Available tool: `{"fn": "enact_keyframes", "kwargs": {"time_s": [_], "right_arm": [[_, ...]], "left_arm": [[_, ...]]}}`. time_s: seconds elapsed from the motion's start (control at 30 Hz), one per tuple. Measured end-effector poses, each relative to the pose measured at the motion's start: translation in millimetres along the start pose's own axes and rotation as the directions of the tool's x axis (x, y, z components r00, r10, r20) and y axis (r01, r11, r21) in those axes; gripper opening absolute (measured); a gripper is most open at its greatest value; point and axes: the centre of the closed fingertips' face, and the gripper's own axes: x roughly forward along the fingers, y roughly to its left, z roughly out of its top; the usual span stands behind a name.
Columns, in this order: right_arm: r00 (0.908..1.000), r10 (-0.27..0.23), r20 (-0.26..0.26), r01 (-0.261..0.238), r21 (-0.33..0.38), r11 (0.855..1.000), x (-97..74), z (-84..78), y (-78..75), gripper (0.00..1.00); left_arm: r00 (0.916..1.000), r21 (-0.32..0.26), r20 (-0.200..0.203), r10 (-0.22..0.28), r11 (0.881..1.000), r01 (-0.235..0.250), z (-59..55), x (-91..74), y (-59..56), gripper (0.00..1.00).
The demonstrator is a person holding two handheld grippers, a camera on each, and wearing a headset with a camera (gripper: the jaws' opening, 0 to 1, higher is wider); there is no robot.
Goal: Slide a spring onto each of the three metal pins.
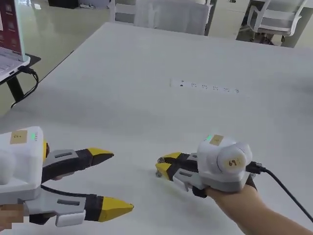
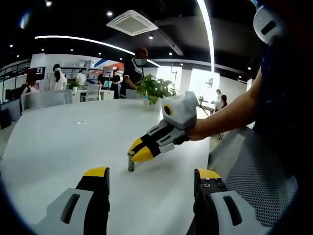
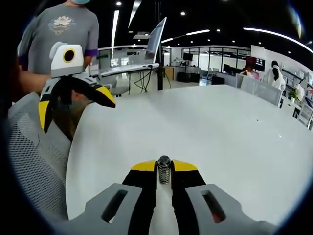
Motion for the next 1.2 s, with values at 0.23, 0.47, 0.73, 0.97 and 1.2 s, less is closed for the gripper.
{"fn": "enact_keyframes", "kwargs": {"time_s": [0.23, 0.47, 0.73, 0.97, 1.2], "right_arm": [[0.9996, 0.01, -0.025, -0.011, -0.024, 1.0, -1.9, -4.6, 1.8, 0.08], [0.9996, -0.003, -0.028, 0.002, -0.038, 0.999, -7.1, -4.8, 2.6, 0.1], [0.9995, -0.021, -0.025, 0.02, -0.036, 0.999, -17.0, -3.9, 0.4, 0.1], [0.9994, -0.027, -0.021, 0.027, -0.032, 0.999, -33.0, 0.6, 3.2, 0.13], [0.9999, -0.005, -0.012, 0.005, -0.042, 0.999, -49.2, 5.5, 16.9, 0.16]], "left_arm": [[1.0, 0.001, 0.0, -0.004, 1.0, 0.004, 1.2, 0.6, -0.7, 0.66], [1.0, 0.003, -0.004, -0.009, 1.0, 0.009, 0.2, 1.2, -2.9, 0.66], [0.9999, 0.01, -0.001, -0.014, 1.0, 0.014, 2.3, 3.2, -4.5, 0.66], [0.9998, 0.007, -0.001, -0.02, 1.0, 0.02, 0.2, 5.5, -5.5, 0.66], [0.9997, 0.006, 0.005, -0.026, 1.0, 0.026, 0.6, 9.9, -8.3, 0.66]]}}
